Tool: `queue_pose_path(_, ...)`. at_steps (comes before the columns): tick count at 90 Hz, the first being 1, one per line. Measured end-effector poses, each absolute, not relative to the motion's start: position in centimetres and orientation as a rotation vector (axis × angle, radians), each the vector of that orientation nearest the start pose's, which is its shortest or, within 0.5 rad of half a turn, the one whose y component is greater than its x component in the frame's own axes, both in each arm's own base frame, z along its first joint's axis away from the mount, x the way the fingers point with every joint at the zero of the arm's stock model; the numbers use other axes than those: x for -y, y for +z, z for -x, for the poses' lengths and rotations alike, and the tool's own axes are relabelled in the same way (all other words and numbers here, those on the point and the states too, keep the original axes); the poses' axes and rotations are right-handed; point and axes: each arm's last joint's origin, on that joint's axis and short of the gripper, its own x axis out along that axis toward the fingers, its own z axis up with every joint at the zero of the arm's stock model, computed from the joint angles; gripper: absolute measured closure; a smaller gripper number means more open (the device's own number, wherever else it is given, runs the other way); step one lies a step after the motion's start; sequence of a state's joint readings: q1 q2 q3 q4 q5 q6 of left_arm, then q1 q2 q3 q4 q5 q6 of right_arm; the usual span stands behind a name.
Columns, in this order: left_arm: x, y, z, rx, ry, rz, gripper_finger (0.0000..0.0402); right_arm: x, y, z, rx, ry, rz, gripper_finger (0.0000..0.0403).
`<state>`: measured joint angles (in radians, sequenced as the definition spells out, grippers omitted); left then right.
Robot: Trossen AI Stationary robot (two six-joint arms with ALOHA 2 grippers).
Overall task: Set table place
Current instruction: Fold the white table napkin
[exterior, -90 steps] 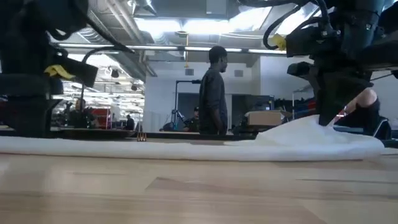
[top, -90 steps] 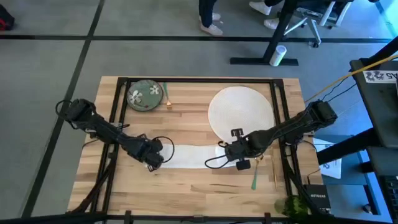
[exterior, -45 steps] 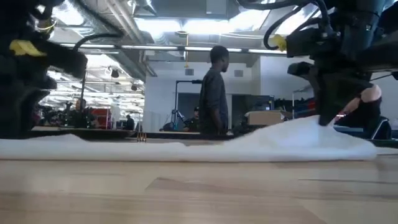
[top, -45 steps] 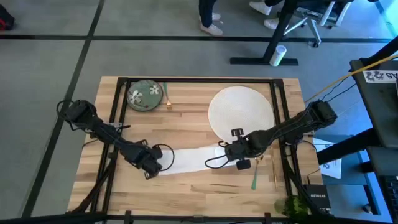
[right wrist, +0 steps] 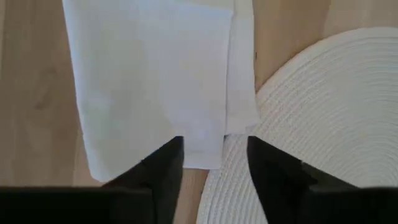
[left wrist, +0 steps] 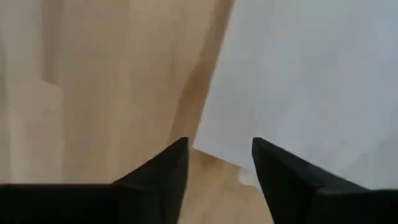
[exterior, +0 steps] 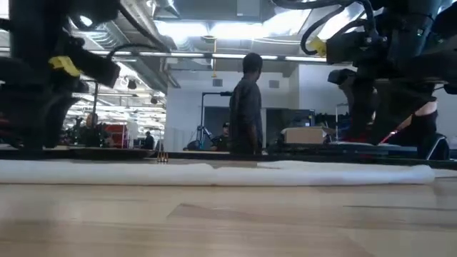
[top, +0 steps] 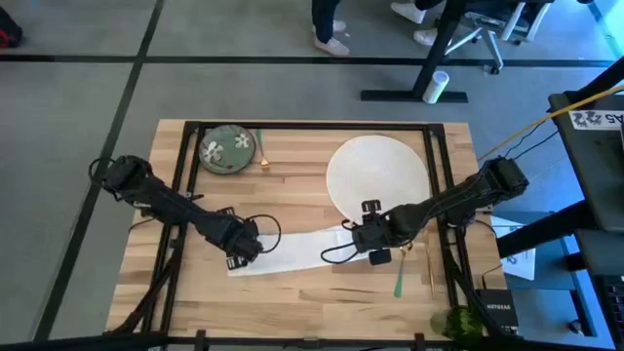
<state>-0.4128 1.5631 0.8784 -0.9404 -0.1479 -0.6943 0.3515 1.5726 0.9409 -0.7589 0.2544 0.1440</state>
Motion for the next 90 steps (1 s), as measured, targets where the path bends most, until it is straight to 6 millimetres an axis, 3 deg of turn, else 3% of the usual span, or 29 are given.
queue_pose_path(25,7.3,15.1,-22.7,-1.531,0.266,0.118,0.021,-8.7,17.7,-25.7,-1.322,-0.01,0.298,0.0198)
queue_pose_path(48,6.6,13.7,-22.4,-1.528,0.198,0.209,0.0221,-8.7,17.7,-25.7,-1.322,-0.005,0.304,0.0199)
queue_pose_path(64,6.6,13.7,-22.3,-1.534,0.193,0.194,0.0276,-8.6,17.7,-25.7,-1.32,-0.008,0.313,0.0199)
queue_pose_path(80,6.6,13.6,-22.3,-1.541,0.179,0.178,0.0379,-8.6,17.7,-25.7,-1.32,-0.008,0.314,0.0199)
queue_pose_path(90,6.6,13.9,-22.4,-1.553,0.186,0.174,0.0396,-8.6,17.7,-25.7,-1.32,-0.008,0.314,0.0199)
